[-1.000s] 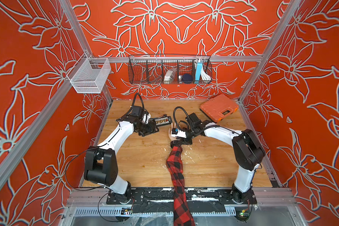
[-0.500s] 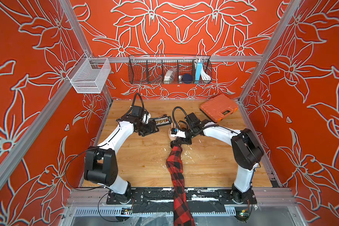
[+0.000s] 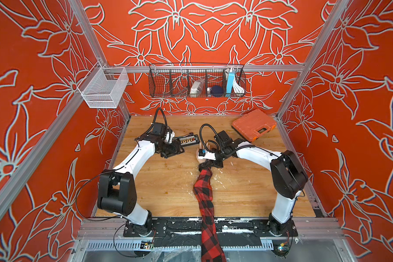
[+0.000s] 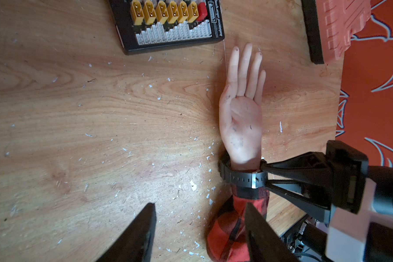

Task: Take off the watch
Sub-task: Adjust the hand at the center of the board.

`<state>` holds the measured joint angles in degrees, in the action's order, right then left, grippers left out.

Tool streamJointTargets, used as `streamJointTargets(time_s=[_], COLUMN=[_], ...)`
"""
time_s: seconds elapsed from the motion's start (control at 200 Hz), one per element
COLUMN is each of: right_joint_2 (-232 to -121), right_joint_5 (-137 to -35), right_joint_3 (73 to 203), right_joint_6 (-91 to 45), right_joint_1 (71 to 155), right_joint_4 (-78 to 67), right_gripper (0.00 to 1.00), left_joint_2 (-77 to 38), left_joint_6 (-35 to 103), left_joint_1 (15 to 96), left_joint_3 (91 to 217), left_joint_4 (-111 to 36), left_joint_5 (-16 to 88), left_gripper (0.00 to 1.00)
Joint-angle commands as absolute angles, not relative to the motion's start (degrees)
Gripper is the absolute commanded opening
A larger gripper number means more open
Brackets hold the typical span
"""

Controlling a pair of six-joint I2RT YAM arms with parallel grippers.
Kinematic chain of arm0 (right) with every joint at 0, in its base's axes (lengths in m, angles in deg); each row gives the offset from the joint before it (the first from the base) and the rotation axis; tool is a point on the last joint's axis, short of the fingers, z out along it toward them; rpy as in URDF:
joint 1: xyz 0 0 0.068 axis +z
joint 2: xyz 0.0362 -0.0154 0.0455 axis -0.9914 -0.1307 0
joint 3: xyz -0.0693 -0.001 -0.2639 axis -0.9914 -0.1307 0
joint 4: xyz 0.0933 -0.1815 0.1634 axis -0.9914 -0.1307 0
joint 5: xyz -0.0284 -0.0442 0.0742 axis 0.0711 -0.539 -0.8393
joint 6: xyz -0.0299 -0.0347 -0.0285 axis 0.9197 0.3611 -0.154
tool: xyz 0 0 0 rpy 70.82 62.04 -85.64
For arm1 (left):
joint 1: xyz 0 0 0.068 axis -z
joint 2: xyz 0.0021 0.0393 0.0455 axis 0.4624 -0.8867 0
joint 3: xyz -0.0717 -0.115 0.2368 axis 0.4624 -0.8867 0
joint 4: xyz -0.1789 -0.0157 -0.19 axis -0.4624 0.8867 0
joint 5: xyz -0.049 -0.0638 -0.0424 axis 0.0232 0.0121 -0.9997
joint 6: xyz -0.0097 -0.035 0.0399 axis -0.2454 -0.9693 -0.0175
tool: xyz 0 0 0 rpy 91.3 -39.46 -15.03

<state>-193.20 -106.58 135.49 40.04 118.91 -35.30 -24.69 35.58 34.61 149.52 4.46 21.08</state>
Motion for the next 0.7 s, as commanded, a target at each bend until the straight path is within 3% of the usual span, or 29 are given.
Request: streamJointTargets(time_s=[0.0, 0.425, 0.696], right_joint_2=[-189.66, -187.74, -188.47], right_joint_5=[-105.62, -101.65, -99.15], right_joint_3=[137.19, 139.57, 140.81], right_joint_6=[40.19, 40.34, 38.84], right_joint_1=[119.56, 121.23, 121.48], right_joint_4=[-38.30, -45.71, -46.30], right_gripper=[0.11, 0.11, 0.18], left_joint_2=[-23.74, -24.03, -24.22], left_joint_6=[36.01, 36.06, 36.10], left_joint_1=[34.22, 34.18, 34.33], left_joint_3=[148.73, 148.38, 148.33], left_joint_4=[4.45, 4.54, 4.64], left_joint_5=[20.20, 19.61, 19.43], left_gripper=[0.62, 0.62, 0.63])
